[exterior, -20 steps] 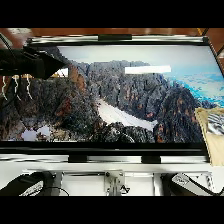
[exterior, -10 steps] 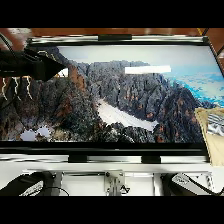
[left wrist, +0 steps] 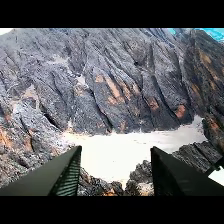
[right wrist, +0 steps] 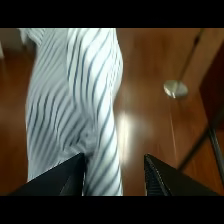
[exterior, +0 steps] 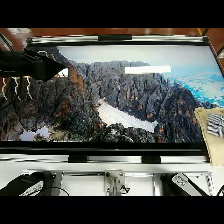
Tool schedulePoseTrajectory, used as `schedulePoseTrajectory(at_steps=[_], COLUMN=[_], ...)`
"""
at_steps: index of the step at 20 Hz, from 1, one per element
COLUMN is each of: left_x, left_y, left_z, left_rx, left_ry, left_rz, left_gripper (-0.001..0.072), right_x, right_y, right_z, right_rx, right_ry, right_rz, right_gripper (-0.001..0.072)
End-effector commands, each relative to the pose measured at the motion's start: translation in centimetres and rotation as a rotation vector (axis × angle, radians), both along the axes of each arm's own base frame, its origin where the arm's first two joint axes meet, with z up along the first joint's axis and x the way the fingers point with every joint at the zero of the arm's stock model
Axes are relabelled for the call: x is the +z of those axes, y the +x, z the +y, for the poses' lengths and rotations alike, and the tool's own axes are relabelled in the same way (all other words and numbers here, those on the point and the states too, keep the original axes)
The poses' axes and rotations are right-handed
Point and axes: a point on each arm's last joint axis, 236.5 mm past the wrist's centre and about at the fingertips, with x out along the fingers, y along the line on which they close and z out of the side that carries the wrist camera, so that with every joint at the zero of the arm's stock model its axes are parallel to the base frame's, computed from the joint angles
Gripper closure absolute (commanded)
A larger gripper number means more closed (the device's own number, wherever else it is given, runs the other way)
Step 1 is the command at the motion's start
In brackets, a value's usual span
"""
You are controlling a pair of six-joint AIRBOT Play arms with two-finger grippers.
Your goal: Fold the shirts.
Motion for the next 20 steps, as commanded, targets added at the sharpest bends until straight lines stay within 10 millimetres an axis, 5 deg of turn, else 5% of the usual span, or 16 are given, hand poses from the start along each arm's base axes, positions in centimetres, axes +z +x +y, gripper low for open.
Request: schedulePoseTrajectory(at_steps=[1, 4, 5, 8, 13, 17, 20], left_x=[-0.5, -1.2, -1.2, -1.6, -3.7, -6.6, -8.7], left_y=[0.5, 1.2, 1.2, 1.6, 2.5, 3.6, 4.6], left_z=[0.9, 2.3, 2.4, 3.0, 3.3, 3.1, 2.9], left_rx=[0.025, 0.063, 0.066, 0.073, 0.081, 0.076, 0.079], left_ry=[0.046, 0.108, 0.113, 0.153, 0.184, 0.199, 0.203], left_rz=[-0.009, -0.021, -0.022, -0.034, 0.006, 0.077, 0.136], left_gripper=[0.0172, 0.0172, 0.0172, 0.0172, 0.0172, 0.0172, 0.0223], right_x=[-5.0, -6.6, -7.3, -9.6, -14.1, -20.6, -24.7], right_y=[-2.6, -1.0, 0.4, 4.0, 6.9, 12.1, 19.9], right_z=[3.7, 5.8, 6.7, 9.4, 13.1, 19.1, 27.6], right_rx=[-0.031, 0.065, 0.129, 0.269, 0.415, 0.622, 0.904], right_ry=[0.258, 0.353, 0.394, 0.533, 0.752, 0.946, 1.007], right_rz=[0.124, 0.094, 0.07, -0.005, 0.006, 0.133, 0.163], right_gripper=[0.0196, 0.0169, 0.0032, 0.0032, 0.0032, 0.0032, 0.0033])
